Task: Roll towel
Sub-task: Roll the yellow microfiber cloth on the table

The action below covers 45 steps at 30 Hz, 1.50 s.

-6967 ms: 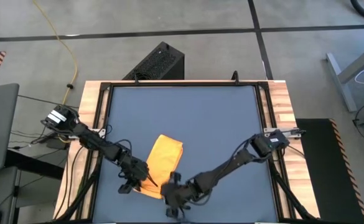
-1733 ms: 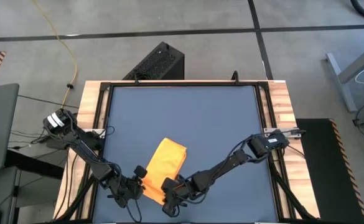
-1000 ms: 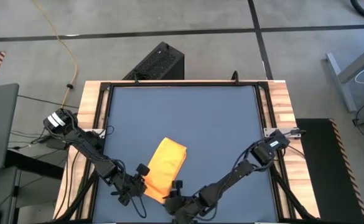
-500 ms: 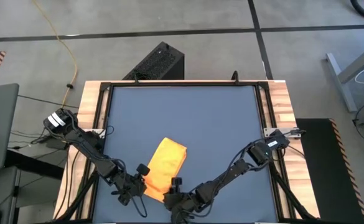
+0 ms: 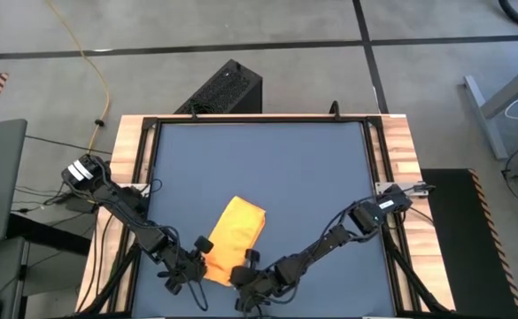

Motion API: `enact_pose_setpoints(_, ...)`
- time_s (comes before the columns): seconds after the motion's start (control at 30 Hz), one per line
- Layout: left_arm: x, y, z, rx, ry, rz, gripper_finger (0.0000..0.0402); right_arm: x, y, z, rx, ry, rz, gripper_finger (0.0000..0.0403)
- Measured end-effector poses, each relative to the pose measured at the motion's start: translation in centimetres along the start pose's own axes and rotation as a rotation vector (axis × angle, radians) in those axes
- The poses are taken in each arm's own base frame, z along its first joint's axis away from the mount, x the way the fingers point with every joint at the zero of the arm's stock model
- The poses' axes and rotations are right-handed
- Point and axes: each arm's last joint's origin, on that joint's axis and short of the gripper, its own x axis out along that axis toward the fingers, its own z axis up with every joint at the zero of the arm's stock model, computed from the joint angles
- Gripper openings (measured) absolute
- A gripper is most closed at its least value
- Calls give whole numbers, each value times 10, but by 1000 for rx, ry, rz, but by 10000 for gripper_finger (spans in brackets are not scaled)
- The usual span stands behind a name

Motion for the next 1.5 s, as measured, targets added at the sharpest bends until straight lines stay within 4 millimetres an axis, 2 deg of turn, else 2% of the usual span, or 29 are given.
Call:
enact_pose_setpoints(0.27,2,-3,1,-31,-96,-115,70,-18,16,-8,302,73,38,18)
enact_pose_setpoints(0.43,2,-3,4,-47,-152,-123,70,-20,18,-11,396,107,37,21)
enact_pose_setpoints(0.67,-13,-4,17,43,-286,-135,70,-26,25,-19,390,106,24,20)
enact_pose_setpoints(0.77,-18,-1,20,74,-316,-82,70,-27,26,-20,397,110,17,20)
enact_pose_setpoints(0.83,-18,9,22,71,-337,9,70,-28,27,-22,396,110,15,20)
enact_pose_setpoints(0.93,-11,35,24,6,-339,134,70,-29,27,-23,399,114,11,20)
enact_pose_setpoints(1.03,1,60,16,-83,-276,111,70,-29,27,-23,395,116,8,20)
enact_pose_setpoints(1.13,14,72,5,-156,-196,47,62,-27,23,-21,361,128,3,20)
enact_pose_setpoints(1.37,24,72,-5,-238,-101,32,6,-21,3,-7,196,265,65,20)
enact_pose_setpoints(1.5,24,67,-6,-367,-84,29,3,-17,-12,3,122,353,119,20)
